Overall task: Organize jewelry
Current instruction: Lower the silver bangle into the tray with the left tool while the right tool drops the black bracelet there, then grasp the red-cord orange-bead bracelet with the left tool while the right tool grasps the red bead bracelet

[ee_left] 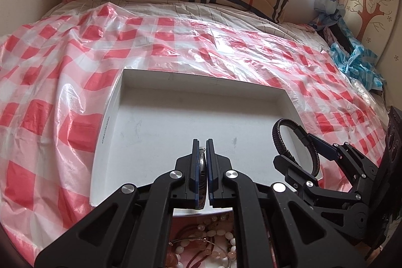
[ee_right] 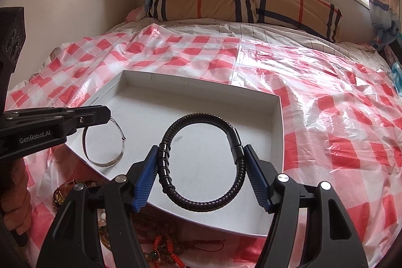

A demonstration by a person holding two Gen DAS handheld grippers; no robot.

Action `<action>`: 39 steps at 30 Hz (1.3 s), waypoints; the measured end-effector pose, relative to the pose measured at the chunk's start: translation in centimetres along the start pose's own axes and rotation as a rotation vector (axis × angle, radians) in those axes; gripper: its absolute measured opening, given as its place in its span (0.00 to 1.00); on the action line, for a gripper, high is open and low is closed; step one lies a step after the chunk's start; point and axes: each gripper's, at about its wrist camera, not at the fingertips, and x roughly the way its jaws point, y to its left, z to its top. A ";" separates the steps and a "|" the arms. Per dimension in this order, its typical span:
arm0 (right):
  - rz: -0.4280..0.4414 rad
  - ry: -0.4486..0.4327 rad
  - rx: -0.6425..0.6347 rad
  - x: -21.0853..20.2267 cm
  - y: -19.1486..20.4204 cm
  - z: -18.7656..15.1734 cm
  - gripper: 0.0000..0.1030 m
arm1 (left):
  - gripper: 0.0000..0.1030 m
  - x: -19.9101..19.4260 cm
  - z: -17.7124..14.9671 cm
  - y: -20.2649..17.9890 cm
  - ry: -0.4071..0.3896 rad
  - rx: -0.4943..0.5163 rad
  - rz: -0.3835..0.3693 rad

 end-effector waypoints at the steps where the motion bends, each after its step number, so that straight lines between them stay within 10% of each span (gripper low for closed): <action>1: 0.001 0.002 -0.001 0.1 0.0 0.0 0.63 | 0.05 0.1 0.1 0.2 0.000 -0.002 0.009; 11: -0.007 0.043 -0.019 1.2 0.4 -0.2 0.67 | 0.07 2.3 -0.8 2.2 0.111 -0.005 0.130; 27: -0.004 0.098 0.085 -6.2 -3.8 -4.2 0.67 | 0.61 -4.7 -3.1 0.1 0.025 -0.004 0.147; 39: 0.125 0.236 -0.022 -3.7 0.0 -7.0 0.55 | 0.64 -5.9 -8.2 3.0 0.126 -0.006 0.158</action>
